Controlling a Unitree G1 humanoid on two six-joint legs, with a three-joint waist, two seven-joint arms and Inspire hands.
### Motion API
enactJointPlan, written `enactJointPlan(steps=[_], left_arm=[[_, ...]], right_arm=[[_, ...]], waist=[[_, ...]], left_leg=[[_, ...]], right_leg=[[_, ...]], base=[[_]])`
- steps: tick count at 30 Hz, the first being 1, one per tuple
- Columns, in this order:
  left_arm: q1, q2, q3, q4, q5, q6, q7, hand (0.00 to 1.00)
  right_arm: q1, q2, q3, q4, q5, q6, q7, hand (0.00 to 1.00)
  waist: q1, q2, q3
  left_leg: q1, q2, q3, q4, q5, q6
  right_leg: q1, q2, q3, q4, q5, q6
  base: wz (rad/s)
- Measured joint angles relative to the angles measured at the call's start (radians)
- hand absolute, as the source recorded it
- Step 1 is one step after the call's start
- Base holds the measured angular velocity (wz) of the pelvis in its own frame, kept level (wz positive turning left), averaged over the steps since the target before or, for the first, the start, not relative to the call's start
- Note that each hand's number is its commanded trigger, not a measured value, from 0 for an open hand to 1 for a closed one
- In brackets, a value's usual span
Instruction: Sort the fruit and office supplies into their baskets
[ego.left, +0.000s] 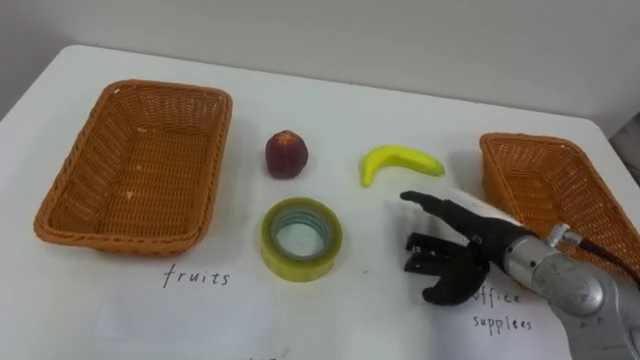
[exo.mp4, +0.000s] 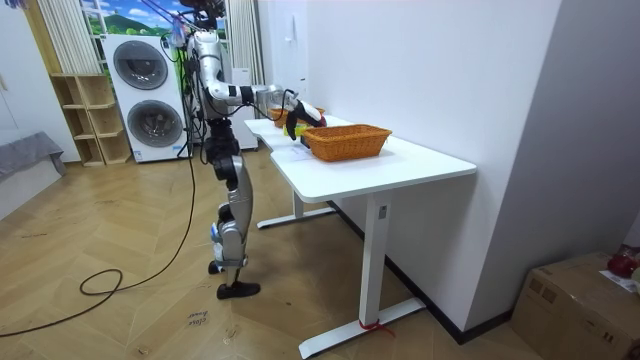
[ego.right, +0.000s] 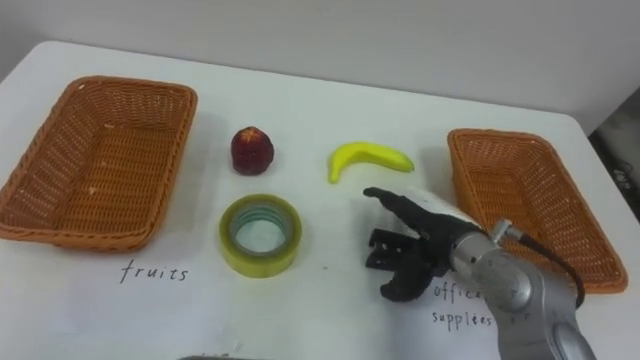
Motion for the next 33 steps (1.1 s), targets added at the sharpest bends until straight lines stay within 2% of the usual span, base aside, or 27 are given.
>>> enactJointPlan(steps=[8, 14, 21, 26, 33], left_arm=[[0.003, 0.0, 0.003, 0.001, 0.004, 0.015, 0.019, 0.0], [0.008, -0.001, 0.019, 0.001, 0.003, 0.017, 0.021, 0.0], [0.015, -0.001, 0.018, 0.003, 0.003, 0.02, 0.022, 0.0], [0.014, -0.001, 0.019, 0.002, 0.004, 0.037, 0.022, 0.0], [0.006, -0.001, 0.019, 0.001, 0.003, 0.037, 0.02, 0.0]], right_arm=[[0.0, 0.0, -0.021, -0.002, -0.023, 0.0, -0.036, 0.0], [0.0, 0.0, -0.022, -0.005, -0.04, 0.0, -0.036, 0.0], [0.0, 0.0, -0.022, -0.005, -0.052, 0.022, -0.031, 0.0], [0.0, 0.0, -0.021, -0.006, -0.066, 0.043, -0.001, 0.0], [0.008, 0.0, -0.015, -0.005, -0.095, 0.043, 0.006, 0.0]], waist=[[-0.001, 0.004, -0.0018], [-0.02, 0.007, -0.0045], [-0.025, 0.01, -0.0052], [-0.021, 0.01, -0.0052], [-0.019, 0.007, -0.0044]], left_leg=[[0.0, 0.0, 0.001, 0.002, 0.0, 0.0], [0.001, 0.0, 0.0, 0.003, 0.0, 0.0], [0.002, 0.001, 0.003, 0.005, 0.0, 0.0], [0.001, 0.0, 0.003, 0.0, 0.0, 0.0], [0.002, 0.0, 0.003, 0.0, 0.0, 0.0]], right_leg=[[0.001, -0.001, -0.001, -0.001, 0.0, 0.0], [0.003, -0.004, -0.001, 0.0, 0.0, 0.0], [0.002, -0.002, 0.004, 0.001, 0.001, -0.001], [0.0, 0.0, 0.004, 0.001, 0.001, -0.001], [0.0, -0.001, 0.009, 0.0, 0.001, -0.001]], base=[[0.0], [0.0], [-0.01], [0.0], [0.0]])
